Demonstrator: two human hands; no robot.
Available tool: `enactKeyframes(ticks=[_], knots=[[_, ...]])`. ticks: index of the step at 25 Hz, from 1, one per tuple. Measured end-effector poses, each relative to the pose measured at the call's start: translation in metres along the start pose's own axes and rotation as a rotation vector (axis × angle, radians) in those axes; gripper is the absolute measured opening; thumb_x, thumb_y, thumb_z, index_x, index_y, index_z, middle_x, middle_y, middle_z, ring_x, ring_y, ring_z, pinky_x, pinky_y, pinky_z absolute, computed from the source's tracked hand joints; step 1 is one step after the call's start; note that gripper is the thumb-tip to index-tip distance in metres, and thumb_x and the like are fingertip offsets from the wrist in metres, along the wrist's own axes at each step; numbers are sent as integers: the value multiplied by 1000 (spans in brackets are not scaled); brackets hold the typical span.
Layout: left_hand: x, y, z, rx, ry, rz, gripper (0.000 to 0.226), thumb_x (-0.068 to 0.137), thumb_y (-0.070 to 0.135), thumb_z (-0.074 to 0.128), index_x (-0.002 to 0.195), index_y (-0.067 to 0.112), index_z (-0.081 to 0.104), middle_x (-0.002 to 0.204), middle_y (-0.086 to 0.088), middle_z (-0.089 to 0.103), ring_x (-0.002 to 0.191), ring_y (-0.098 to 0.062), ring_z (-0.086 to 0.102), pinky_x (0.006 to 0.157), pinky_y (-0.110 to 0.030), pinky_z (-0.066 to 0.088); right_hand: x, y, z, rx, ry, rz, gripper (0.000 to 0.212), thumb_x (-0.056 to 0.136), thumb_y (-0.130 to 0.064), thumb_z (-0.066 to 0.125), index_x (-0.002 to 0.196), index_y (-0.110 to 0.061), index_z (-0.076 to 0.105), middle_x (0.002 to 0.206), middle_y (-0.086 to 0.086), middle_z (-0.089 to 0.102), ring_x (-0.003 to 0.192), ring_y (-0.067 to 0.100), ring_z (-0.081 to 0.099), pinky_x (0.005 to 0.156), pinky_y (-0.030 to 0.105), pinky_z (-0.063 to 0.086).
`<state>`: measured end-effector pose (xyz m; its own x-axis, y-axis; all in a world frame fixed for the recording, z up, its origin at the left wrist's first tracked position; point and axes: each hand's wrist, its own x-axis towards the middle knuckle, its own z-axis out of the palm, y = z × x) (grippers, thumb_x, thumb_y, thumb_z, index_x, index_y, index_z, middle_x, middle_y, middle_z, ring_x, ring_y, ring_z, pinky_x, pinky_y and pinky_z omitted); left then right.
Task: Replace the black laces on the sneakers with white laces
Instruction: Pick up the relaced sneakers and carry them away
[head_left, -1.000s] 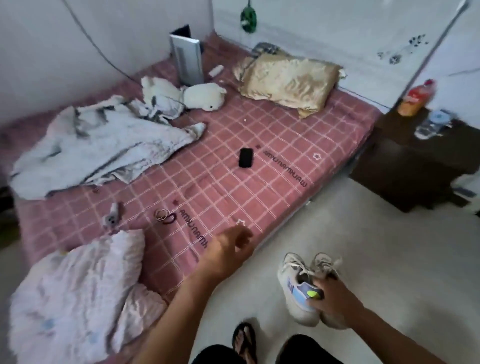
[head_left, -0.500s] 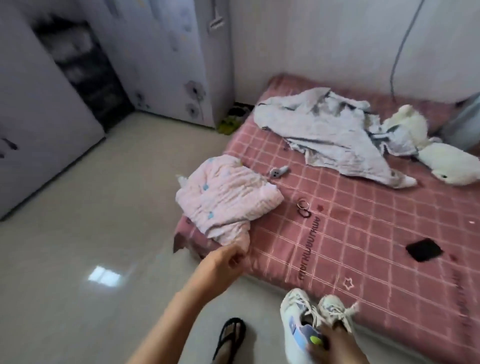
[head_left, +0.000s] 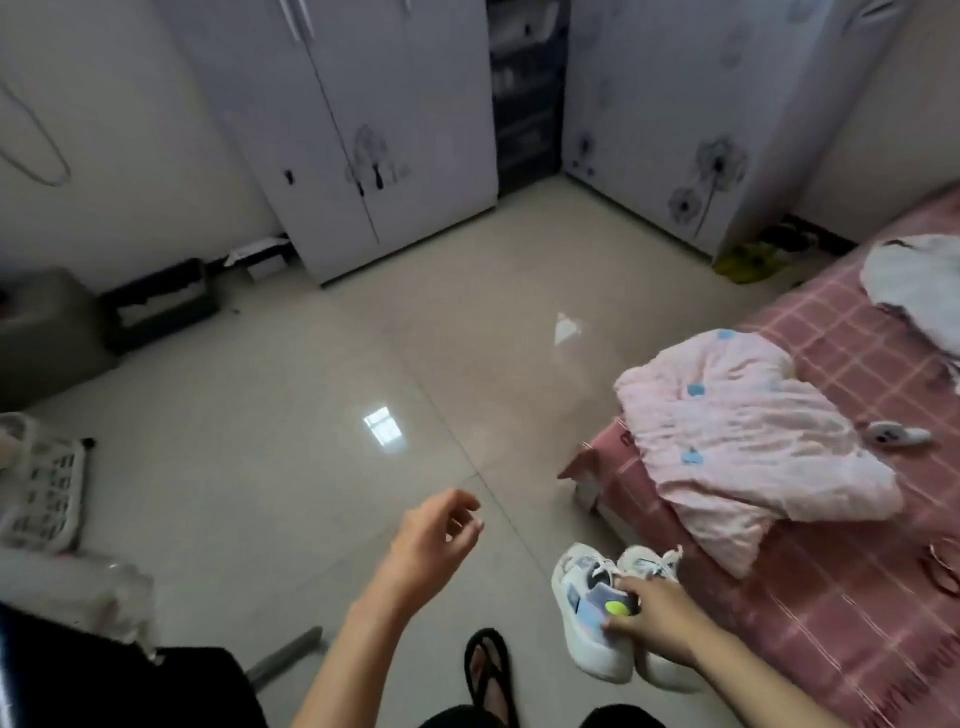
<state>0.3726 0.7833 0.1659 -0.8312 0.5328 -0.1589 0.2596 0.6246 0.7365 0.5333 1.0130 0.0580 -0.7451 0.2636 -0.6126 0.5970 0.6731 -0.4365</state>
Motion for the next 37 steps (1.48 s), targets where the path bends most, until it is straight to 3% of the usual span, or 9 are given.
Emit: enactKeyframes(ticks=[2, 5, 11, 14, 17, 20, 23, 28, 37], knots=[[29, -27, -35, 14, 33, -45, 12, 87, 20, 65, 98, 17, 64, 79, 14, 60, 73, -4, 59, 72, -20, 47, 43, -41, -14, -23, 28, -54, 41, 73, -56, 66, 106, -33, 62, 105, 4, 60, 100, 19, 54, 77, 26, 40], [80, -58, -71, -5, 42, -109, 11, 87, 24, 65, 97, 20, 64, 82, 11, 62, 76, -7, 60, 74, -24, 49, 101, -94, -43, -91, 72, -89, 50, 74, -60, 65, 118, -35, 58, 112, 8, 56, 109, 24, 51, 86, 28, 42], [198, -78, -101, 26, -90, -164, 7, 89, 29, 61, 93, 24, 62, 78, 13, 61, 70, 4, 55, 61, -6, 38, 205, -142, -105, -15, 98, -3, 55, 76, -55, 67, 125, -31, 55, 118, 11, 54, 116, 28, 46, 94, 32, 40], [280, -75, -118, 81, -193, -153, 9, 91, 29, 59, 93, 21, 63, 77, 14, 60, 68, 9, 53, 59, -5, 38, 274, -157, -147, 19, 109, 36, 48, 76, -54, 67, 116, -29, 60, 113, 8, 58, 113, 27, 49, 87, 30, 40], [374, -62, -138, 153, -230, -129, 12, 92, 30, 56, 97, 21, 63, 83, 14, 59, 72, 4, 53, 62, -7, 38, 350, -177, -207, 24, 87, 33, 41, 74, -56, 65, 106, -29, 61, 106, 3, 61, 107, 24, 52, 78, 28, 38], [478, -36, -160, 169, -225, -91, 11, 93, 30, 56, 97, 22, 62, 88, 11, 61, 82, -6, 57, 74, -22, 44, 420, -204, -273, 12, 94, 12, 42, 73, -55, 65, 107, -30, 61, 109, 6, 56, 110, 26, 48, 87, 30, 41], [580, -13, -178, 124, -179, -61, 6, 93, 28, 55, 92, 24, 60, 86, 11, 62, 82, -7, 57, 75, -25, 44, 485, -232, -338, -22, 120, 1, 50, 75, -55, 65, 118, -31, 57, 119, 7, 49, 117, 27, 43, 95, 31, 38], [714, -9, -176, 92, -274, -74, 16, 92, 27, 58, 78, 34, 55, 77, 11, 62, 71, 5, 55, 65, -10, 41, 575, -221, -412, -12, 107, 58, 46, 72, -61, 61, 111, -37, 57, 108, 1, 50, 112, 22, 47, 85, 28, 40], [1027, 45, -176, 108, -379, 54, 8, 92, 24, 57, 85, 25, 61, 76, 15, 59, 71, 2, 54, 62, -6, 37, 754, -206, -580, -7, 176, 339, 48, 78, -61, 56, 119, -38, 52, 128, 8, 48, 124, 26, 41, 93, 29, 36]])
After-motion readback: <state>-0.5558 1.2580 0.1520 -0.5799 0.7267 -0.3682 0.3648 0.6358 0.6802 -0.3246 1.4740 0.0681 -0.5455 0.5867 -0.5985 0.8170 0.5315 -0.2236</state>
